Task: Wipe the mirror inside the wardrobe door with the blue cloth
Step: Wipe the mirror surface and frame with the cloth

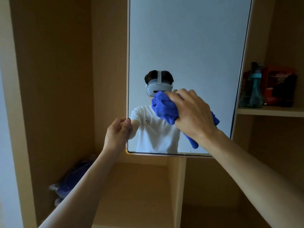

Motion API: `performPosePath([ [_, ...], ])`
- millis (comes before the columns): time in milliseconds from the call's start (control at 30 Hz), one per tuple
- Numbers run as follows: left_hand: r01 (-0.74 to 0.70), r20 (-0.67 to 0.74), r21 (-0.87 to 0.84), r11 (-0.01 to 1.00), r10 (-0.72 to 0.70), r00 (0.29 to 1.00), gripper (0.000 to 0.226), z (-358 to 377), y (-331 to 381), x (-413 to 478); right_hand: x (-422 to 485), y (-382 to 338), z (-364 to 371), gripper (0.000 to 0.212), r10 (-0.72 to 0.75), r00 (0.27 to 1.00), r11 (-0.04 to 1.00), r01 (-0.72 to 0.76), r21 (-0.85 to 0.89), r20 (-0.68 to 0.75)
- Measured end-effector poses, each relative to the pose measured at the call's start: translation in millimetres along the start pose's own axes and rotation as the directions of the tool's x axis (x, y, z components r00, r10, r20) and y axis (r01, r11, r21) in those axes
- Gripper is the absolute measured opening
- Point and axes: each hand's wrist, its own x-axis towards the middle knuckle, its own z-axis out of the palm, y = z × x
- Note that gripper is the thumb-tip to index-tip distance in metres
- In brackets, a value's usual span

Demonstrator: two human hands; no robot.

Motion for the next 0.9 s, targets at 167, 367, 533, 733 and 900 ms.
performPosePath([
  [167,-0.015,-0.013,0.011,1.0,0.015,1.0,0.02,1,-2,-1,-36,-9,18,0.055,-0.108,0.992,0.99,0.113,-0.081,0.064],
  [367,0.017,-0.017,-0.022,1.0,-0.018,1.0,0.015,6,-5,2,-88,-20,45,0.053,-0.158,0.971,0.985,0.168,-0.039,0.179],
  [533,0.009,-0.026,-0.005,1.0,-0.009,1.0,0.012,5,-7,4,-87,-18,43,0.055,-0.162,0.966,0.985,0.169,-0.017,0.201],
  [733,0.004,-0.025,0.006,1.0,-0.004,1.0,0.015,5,-6,3,-47,-1,15,0.048,0.075,0.988,0.977,-0.099,0.188,0.132],
  [900,-0.018,-0.018,-0.003,1.0,0.018,1.0,0.02,4,-10,3,-14,21,-2,0.034,0.294,0.954,0.916,-0.263,0.303,-0.061],
])
